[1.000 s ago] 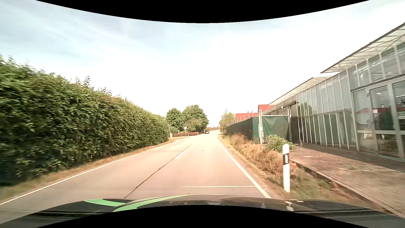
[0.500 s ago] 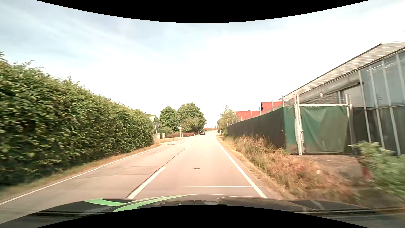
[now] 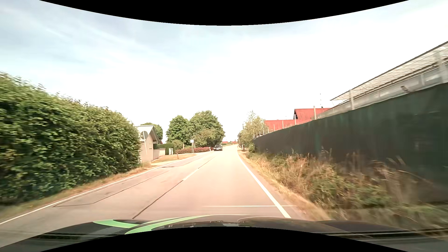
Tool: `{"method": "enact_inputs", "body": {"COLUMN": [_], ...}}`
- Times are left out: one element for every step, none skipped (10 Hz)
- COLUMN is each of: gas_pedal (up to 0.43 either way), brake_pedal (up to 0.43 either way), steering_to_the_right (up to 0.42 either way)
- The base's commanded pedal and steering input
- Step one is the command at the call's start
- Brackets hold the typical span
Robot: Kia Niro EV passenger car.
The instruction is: Follow the waypoints while adhering to traffic rules and regulations
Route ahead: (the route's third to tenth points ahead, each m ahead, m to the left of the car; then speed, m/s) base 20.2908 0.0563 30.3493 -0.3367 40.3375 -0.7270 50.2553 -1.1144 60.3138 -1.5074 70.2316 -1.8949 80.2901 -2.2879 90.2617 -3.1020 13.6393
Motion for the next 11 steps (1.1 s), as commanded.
{"method": "enact_inputs", "body": {"gas_pedal": [0.319, 0.319, 0.319, 0.319, 0.319, 0.319, 0.319, 0.319, 0.319, 0.319, 0.319], "brake_pedal": [0.000, 0.000, 0.000, 0.000, 0.000, 0.000, 0.000, 0.000, 0.000, 0.000, 0.000], "steering_to_the_right": [0.007, 0.007, 0.007, 0.007, 0.007, 0.007, 0.007, 0.006, 0.005, 0.002, 0.000]}}
